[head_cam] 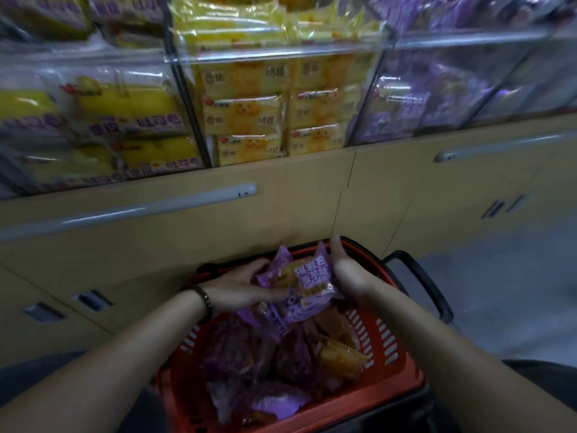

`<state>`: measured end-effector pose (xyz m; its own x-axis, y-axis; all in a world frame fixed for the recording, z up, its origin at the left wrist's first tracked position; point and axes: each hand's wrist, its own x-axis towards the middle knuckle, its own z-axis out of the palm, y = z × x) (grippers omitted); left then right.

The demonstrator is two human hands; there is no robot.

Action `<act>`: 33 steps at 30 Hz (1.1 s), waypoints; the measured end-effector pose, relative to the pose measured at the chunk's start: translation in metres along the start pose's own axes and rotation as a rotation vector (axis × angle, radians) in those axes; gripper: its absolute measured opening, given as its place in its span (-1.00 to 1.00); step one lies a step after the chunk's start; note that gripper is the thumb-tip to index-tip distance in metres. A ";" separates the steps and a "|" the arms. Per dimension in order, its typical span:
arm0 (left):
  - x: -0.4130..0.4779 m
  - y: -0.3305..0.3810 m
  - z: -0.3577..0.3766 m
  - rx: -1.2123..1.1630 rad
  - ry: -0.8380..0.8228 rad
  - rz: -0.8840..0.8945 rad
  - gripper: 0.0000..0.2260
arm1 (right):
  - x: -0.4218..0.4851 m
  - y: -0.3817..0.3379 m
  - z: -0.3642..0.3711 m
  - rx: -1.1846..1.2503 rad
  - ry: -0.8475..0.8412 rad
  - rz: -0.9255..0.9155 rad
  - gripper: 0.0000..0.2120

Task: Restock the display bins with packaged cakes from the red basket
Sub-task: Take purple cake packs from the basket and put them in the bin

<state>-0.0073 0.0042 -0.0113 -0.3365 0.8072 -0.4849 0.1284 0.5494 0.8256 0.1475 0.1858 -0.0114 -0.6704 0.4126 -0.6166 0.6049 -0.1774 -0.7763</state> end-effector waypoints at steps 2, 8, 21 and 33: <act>-0.005 0.009 0.002 0.010 0.061 0.034 -0.58 | -0.022 -0.016 -0.003 -0.240 0.101 -0.123 -0.14; -0.022 0.029 0.007 0.174 0.190 0.161 -0.38 | -0.075 -0.040 -0.026 -1.190 0.285 -0.704 -0.07; -0.073 0.200 -0.006 0.489 0.156 0.473 -0.40 | -0.153 -0.095 -0.116 -1.311 0.802 -1.410 -0.59; -0.072 0.369 -0.102 0.654 0.813 0.928 -0.53 | -0.177 -0.281 -0.214 -0.948 1.177 -1.188 -0.58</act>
<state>-0.0307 0.1272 0.3573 -0.3012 0.7017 0.6457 0.9312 0.0707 0.3575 0.1877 0.3541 0.3440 -0.5140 0.3153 0.7977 0.3970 0.9118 -0.1047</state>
